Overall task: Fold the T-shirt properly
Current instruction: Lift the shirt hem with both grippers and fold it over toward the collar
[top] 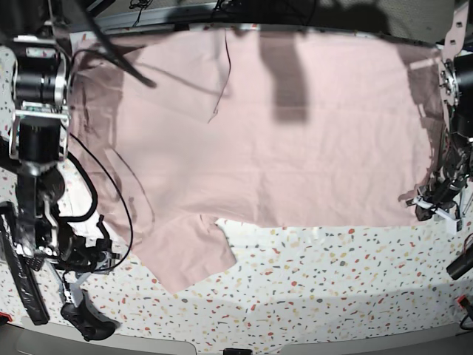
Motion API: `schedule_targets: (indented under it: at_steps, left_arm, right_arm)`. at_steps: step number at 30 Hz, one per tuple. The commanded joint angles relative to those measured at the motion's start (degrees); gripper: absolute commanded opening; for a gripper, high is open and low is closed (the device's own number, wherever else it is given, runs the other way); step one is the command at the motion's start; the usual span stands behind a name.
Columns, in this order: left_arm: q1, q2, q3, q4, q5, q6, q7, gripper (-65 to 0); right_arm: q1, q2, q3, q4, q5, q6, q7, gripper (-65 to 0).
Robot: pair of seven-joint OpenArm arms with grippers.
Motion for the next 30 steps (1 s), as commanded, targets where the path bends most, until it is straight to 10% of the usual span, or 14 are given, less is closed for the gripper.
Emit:
schedule_targets:
  at_steps: [1,14,30]
  left_arm:
    - [-1.18,-0.79,-0.07,0.61,0.20,-0.20,0.57,-65.0]
    - [-1.18,-0.79,-0.07,0.63,0.17,-0.17,-1.31,-65.0]
    - [-1.18,-0.79,-0.07,0.63,0.17,-0.20,-1.07,-65.0]
  right_arm:
    - [3.45,0.50,-0.63,-1.79,-1.14,0.24,2.19,-28.8]
    - [12.37,-4.66,-2.58,-31.04,-11.58,0.22,18.49,-29.0]
    - [9.29,-4.98,-2.58,-32.09,-13.68,0.04,17.84,-30.5]
